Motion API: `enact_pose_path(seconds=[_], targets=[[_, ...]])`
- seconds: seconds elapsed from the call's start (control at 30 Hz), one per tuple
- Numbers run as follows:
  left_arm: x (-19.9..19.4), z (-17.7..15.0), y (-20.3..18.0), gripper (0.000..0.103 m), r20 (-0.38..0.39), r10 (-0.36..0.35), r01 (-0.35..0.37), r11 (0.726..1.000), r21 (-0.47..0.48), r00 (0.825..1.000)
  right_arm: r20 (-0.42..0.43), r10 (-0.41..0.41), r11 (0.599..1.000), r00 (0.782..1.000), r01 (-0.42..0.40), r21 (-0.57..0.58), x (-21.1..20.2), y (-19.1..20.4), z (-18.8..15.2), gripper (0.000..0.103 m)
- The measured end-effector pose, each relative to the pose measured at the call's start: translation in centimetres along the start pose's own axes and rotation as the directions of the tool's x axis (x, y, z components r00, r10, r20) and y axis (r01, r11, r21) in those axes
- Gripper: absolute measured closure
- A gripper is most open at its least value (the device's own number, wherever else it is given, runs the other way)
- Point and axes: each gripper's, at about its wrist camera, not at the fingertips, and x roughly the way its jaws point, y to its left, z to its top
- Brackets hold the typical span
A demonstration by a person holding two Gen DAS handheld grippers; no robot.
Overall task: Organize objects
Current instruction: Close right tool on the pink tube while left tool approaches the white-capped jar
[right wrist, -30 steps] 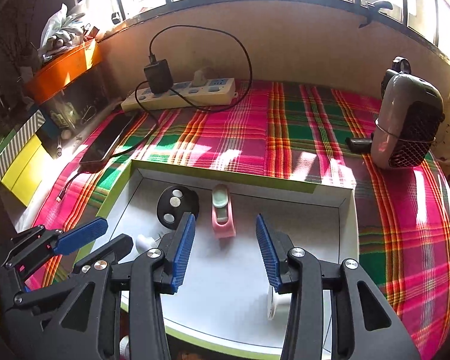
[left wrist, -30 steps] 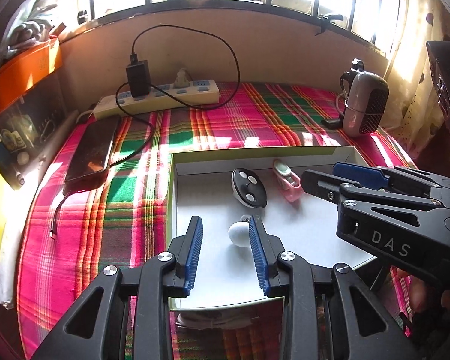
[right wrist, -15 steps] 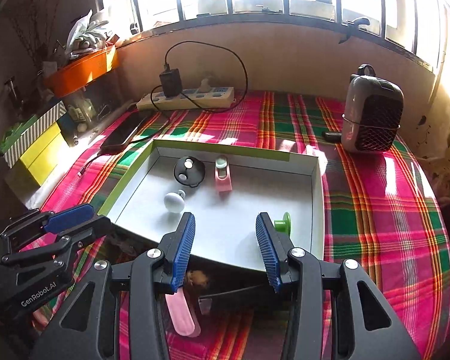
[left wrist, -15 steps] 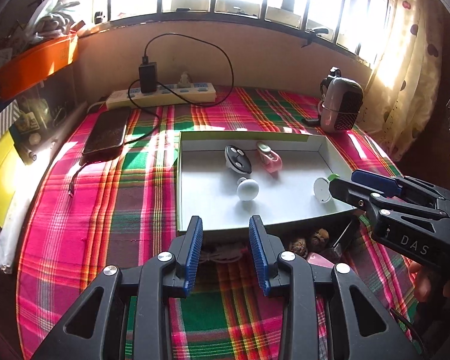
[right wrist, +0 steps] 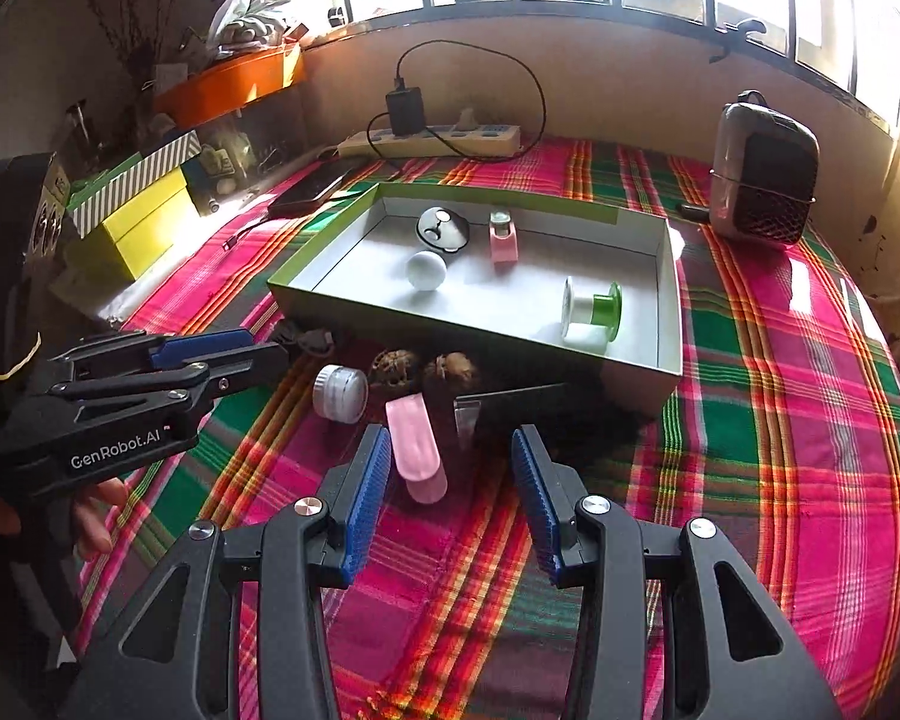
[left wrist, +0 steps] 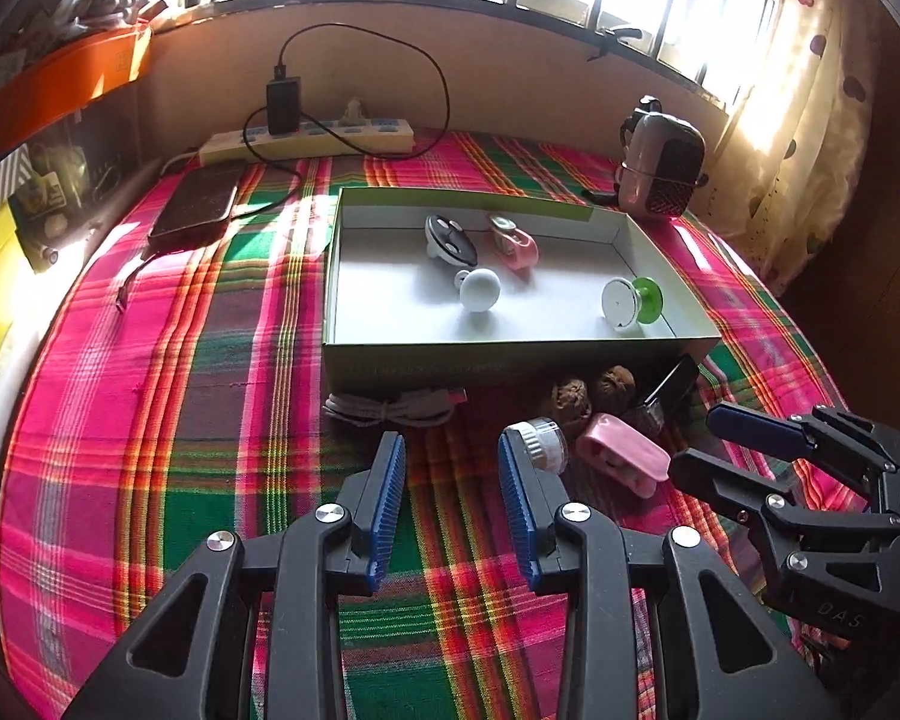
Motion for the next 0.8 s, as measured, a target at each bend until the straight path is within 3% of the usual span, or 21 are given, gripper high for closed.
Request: enact_pose_path(seconds=[0.4, 0.8], targets=[[0.0, -0.7, 1.0, 0.073, -0.010, 0.010, -0.010, 1.000, -0.027, 1.000, -0.078, 0.029, 0.998, 0.997, -0.032, -0.048, 3.0, 1.3, -0.8, 0.059], [0.4, -0.8, 2.0, 0.073, -0.023, 0.011, -0.012, 0.999, -0.042, 1.000, -0.063, 0.054, 0.996, 0.997, -0.058, -0.073, 4.1, 2.1, 0.1, 0.059]])
